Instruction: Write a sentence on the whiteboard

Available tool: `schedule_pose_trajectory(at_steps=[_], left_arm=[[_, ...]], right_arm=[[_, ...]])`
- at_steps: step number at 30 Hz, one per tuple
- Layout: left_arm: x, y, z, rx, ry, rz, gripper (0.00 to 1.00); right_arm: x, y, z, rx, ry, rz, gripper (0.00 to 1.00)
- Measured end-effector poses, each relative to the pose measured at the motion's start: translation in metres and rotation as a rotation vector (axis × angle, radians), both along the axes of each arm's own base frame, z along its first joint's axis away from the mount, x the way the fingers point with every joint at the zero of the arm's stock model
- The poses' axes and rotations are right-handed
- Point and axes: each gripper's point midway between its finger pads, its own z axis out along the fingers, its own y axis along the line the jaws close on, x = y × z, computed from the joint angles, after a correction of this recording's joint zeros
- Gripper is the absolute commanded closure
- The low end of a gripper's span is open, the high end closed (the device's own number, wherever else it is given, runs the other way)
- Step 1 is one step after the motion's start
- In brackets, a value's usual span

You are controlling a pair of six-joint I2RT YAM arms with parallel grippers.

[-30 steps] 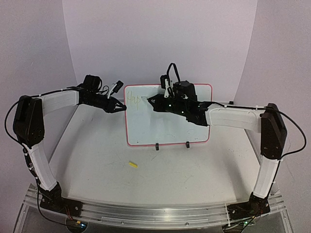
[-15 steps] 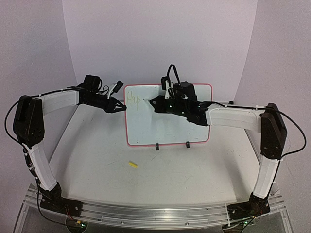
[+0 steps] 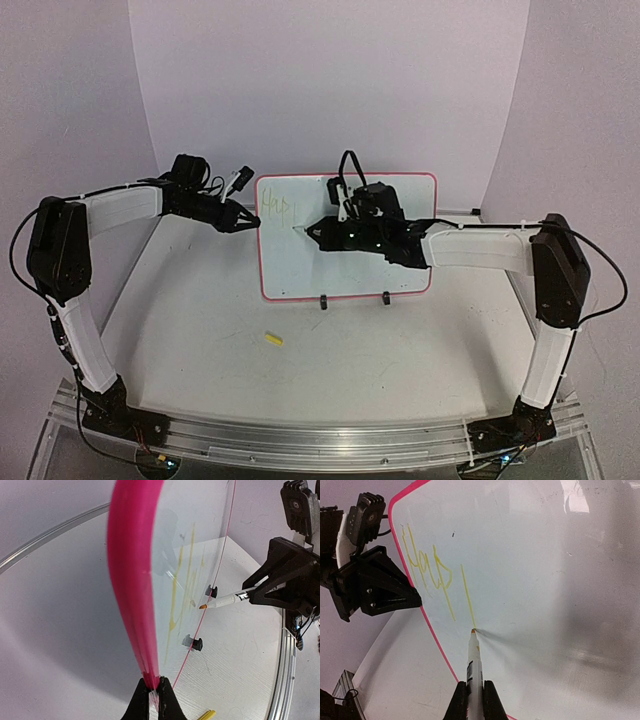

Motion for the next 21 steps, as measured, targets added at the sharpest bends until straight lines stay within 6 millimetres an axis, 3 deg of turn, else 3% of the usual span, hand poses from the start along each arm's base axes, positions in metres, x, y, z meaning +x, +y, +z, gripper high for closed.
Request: schedule_pose_trajectory(at_steps=[9, 17, 21], left_arm=[[0.0, 0.0, 0.0, 0.0, 0.0, -0.001, 1.0], [0.0, 0.0, 0.0, 0.0, 0.0, -0.001, 1.0], [0.0, 0.0, 0.0, 0.0, 0.0, -0.001, 1.0]], right_arm=[[-0.004, 0.005, 0.014, 0.039, -0.022, 0.035, 1.0], [0.006, 0.0, 0.025, 0.044, -0.062, -0.019, 1.0], [0.012, 0.002, 0.043, 0.061, -0.095, -0.039, 1.0]])
